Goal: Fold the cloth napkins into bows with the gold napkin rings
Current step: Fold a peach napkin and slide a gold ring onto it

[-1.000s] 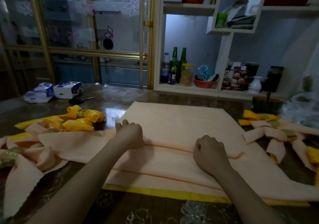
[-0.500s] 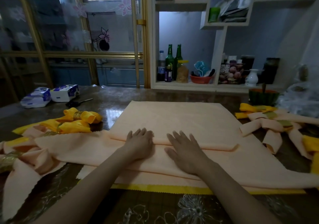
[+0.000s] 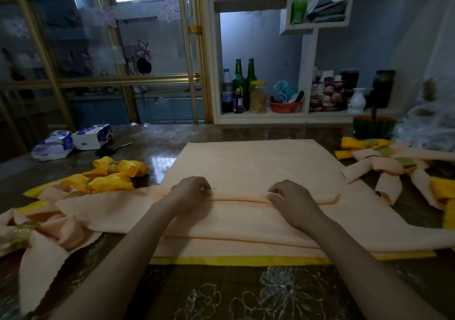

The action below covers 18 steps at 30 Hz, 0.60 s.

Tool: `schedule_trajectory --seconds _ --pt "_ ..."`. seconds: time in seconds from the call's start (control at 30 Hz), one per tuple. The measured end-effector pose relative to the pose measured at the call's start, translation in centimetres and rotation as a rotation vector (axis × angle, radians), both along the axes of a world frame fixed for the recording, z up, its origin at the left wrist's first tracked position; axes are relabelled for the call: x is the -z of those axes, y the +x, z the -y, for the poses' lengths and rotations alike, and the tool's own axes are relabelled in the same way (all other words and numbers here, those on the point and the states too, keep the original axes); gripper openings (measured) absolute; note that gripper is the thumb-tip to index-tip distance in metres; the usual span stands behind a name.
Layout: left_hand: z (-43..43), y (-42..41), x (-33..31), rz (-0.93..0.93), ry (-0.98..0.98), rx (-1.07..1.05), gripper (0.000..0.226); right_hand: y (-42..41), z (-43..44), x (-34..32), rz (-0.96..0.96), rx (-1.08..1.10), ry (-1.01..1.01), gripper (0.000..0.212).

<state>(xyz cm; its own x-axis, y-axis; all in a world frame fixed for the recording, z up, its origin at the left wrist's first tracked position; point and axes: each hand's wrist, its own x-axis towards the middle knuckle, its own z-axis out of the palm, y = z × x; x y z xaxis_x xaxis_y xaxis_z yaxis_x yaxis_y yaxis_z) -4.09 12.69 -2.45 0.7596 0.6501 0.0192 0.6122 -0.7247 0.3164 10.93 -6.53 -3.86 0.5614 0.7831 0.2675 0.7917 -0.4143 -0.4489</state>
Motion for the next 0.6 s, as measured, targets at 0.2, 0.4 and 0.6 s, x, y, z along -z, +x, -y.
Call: schedule_trajectory --seconds 0.2,0.4,0.6 --pt "0.7 -0.2 -1.1 0.051 0.044 0.057 0.016 -0.1 0.1 -0.9 0.199 0.042 -0.03 0.016" --pt "1.7 0.1 -1.6 -0.082 0.056 0.105 0.02 0.0 0.8 -2.0 0.184 0.055 -0.159 0.019" --pt "2.1 0.5 -1.2 -0.026 0.035 0.054 0.023 -0.2 0.8 -1.3 -0.026 0.048 -0.118 0.013"
